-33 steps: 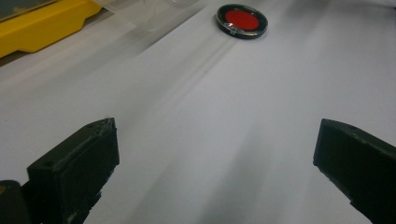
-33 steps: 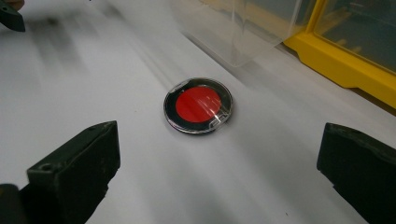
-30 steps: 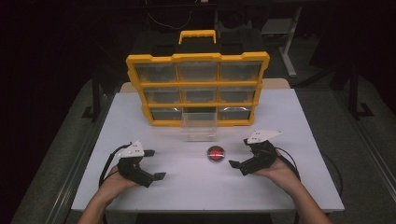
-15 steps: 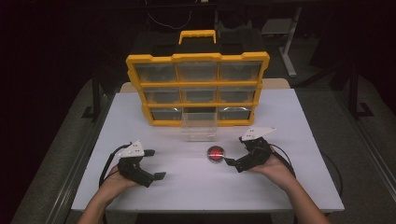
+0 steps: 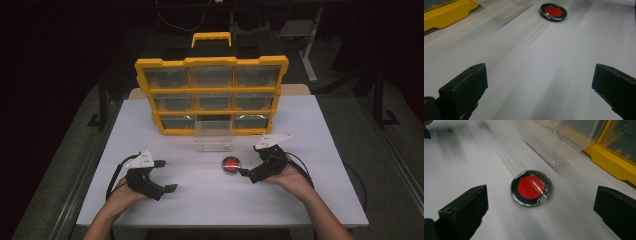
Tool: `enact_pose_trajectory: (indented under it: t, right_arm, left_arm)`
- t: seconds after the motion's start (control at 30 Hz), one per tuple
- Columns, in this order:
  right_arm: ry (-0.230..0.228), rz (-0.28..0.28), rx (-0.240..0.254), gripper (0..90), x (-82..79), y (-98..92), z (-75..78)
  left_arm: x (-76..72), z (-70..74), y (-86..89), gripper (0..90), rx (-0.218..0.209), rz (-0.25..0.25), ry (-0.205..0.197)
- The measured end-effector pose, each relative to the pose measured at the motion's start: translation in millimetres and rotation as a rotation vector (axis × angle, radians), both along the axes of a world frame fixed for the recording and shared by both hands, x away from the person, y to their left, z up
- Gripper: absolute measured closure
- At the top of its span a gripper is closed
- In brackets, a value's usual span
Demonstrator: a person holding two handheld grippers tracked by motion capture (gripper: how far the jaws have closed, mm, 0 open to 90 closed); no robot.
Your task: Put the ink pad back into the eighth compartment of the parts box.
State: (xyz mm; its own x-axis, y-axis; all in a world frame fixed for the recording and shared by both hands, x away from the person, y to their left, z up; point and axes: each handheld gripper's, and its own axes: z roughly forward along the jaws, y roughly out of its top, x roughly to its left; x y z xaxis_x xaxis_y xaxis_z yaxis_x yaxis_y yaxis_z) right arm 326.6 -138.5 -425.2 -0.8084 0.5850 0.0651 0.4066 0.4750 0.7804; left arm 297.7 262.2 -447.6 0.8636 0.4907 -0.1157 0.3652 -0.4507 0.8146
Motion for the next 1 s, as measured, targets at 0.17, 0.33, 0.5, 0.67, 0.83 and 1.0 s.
enact_pose_trajectory:
  t: [0.17,0.33,0.5,0.67,0.83,1.0]
  right_arm:
    - [-0.004,0.002,0.003,0.0,3.3,2.2,2.8]
    - [0.003,0.004,-0.004,0.0,5.0,4.1,2.0]
    - [0.001,0.010,-0.007,0.0,8.0,7.3,4.4]
    - [0.001,0.018,-0.013,0.0,10.9,10.6,5.8]
    - [0.001,0.022,-0.014,0.0,12.6,13.5,6.7]
    - [0.002,0.028,-0.019,0.0,15.8,18.0,7.2]
  left_arm:
    - [-0.5,0.3,0.0,0.0,-0.003,0.003,0.000]
    - [-0.2,-0.1,-0.6,0.0,0.001,0.000,0.001]
    - [-0.1,-0.1,-0.7,0.0,-0.003,0.000,0.002]
    - [0.1,0.2,-0.1,0.0,-0.008,0.001,0.002]
    - [0.0,0.3,-0.1,0.0,-0.010,0.001,0.002]
    - [-0.1,0.5,0.0,0.0,-0.014,0.002,0.003]
